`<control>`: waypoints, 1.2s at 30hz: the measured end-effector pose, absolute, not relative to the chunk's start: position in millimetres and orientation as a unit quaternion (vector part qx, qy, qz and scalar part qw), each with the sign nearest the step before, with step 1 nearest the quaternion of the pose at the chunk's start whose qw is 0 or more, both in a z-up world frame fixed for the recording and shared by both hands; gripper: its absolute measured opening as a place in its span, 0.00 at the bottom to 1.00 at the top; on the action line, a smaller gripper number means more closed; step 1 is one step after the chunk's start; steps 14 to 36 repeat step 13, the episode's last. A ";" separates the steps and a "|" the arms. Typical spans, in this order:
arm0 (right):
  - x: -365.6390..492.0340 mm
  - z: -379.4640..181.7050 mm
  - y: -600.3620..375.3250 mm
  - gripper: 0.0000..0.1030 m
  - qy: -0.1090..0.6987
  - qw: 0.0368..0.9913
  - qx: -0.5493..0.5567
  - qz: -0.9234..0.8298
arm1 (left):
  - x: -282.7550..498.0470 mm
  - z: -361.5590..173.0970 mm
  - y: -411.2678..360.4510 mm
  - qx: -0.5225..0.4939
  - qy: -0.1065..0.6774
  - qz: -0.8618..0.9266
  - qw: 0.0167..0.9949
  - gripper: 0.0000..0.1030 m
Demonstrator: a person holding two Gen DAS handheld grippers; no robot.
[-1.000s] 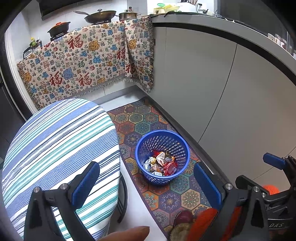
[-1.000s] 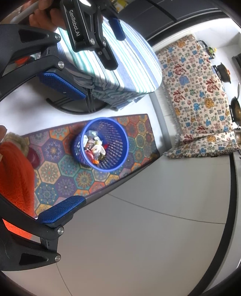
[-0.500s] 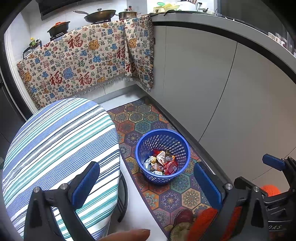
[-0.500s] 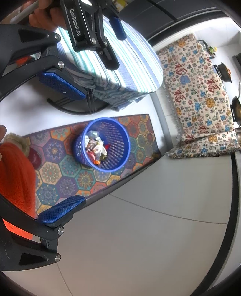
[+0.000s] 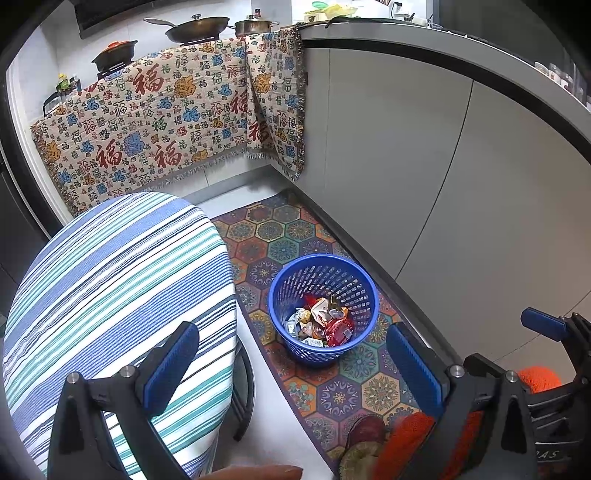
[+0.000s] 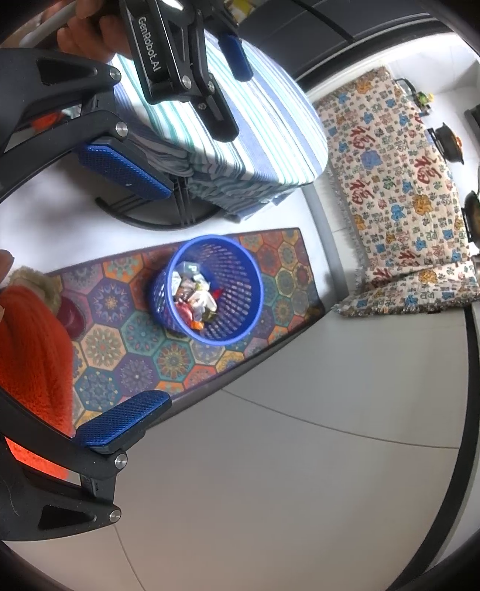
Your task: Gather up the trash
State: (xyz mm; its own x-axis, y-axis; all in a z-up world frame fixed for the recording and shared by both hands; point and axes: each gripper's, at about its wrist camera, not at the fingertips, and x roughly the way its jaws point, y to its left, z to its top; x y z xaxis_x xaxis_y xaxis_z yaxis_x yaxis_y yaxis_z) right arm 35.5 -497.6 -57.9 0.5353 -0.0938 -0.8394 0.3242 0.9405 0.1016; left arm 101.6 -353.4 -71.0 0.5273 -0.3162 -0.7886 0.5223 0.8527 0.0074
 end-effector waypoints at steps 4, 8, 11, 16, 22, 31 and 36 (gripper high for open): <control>35.1 -60.9 -498.1 1.00 0.469 0.866 0.124 -0.121 | 102.8 -72.2 -354.4 0.124 0.423 -0.243 0.864 1.00; 36.1 -62.1 -497.2 1.00 0.471 0.864 0.126 -0.124 | 102.0 -73.1 -354.7 0.125 0.421 -0.244 0.865 1.00; 35.6 -62.8 -497.4 1.00 0.470 0.864 0.128 -0.127 | 99.8 -73.7 -354.9 0.128 0.417 -0.242 0.866 1.00; 35.4 -63.7 -498.6 1.00 0.471 0.863 0.130 -0.129 | 98.2 -73.2 -356.1 0.132 0.414 -0.244 0.867 1.00; 35.4 -63.7 -498.6 1.00 0.471 0.863 0.130 -0.129 | 98.2 -73.2 -356.1 0.132 0.414 -0.244 0.867 1.00; 35.4 -63.7 -498.6 1.00 0.471 0.863 0.130 -0.129 | 98.2 -73.2 -356.1 0.132 0.414 -0.244 0.867 1.00; 35.4 -63.7 -498.6 1.00 0.471 0.863 0.130 -0.129 | 98.2 -73.2 -356.1 0.132 0.414 -0.244 0.867 1.00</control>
